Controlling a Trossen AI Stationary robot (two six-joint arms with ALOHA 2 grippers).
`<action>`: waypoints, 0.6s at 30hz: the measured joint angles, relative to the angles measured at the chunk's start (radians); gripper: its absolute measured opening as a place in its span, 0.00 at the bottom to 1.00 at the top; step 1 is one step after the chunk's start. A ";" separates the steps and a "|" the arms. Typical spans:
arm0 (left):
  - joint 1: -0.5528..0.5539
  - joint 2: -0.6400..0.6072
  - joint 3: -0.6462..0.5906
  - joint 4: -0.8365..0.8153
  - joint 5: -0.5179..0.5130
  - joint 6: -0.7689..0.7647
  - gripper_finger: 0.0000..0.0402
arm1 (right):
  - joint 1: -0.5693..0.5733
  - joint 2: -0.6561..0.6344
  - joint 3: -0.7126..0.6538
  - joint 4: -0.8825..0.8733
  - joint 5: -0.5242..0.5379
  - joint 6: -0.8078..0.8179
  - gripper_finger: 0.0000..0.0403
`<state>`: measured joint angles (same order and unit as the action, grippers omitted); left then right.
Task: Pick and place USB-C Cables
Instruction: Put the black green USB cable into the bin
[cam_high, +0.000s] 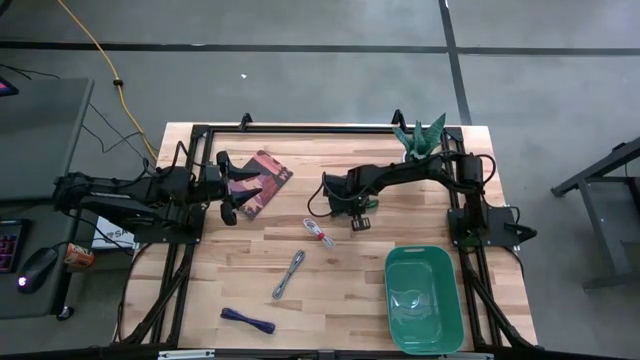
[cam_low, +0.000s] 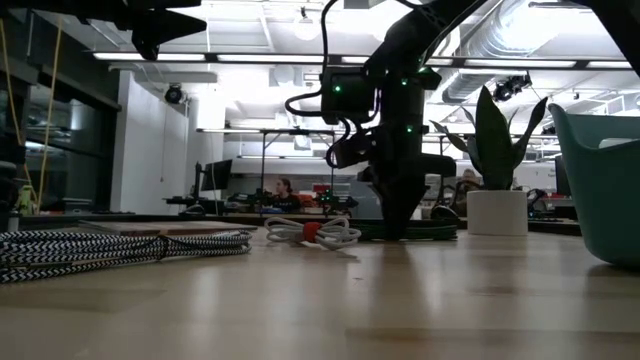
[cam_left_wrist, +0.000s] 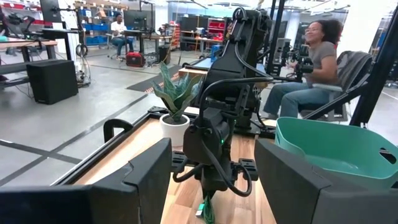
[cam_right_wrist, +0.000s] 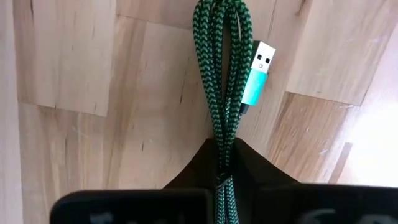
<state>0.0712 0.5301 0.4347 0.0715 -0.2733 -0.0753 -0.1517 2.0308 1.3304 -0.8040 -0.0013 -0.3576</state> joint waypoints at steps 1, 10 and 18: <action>0.000 0.000 0.000 0.000 0.000 0.000 0.53 | 0.001 0.000 0.000 0.000 0.000 0.000 0.01; 0.000 0.000 0.000 0.000 0.000 0.000 0.53 | 0.001 -0.018 -0.001 -0.009 -0.004 0.007 0.01; 0.000 0.000 0.000 0.000 0.000 0.000 0.53 | 0.002 -0.098 -0.008 -0.023 -0.003 0.078 0.00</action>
<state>0.0711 0.5297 0.4351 0.0719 -0.2729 -0.0753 -0.1501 1.9324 1.3224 -0.8273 -0.0038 -0.2800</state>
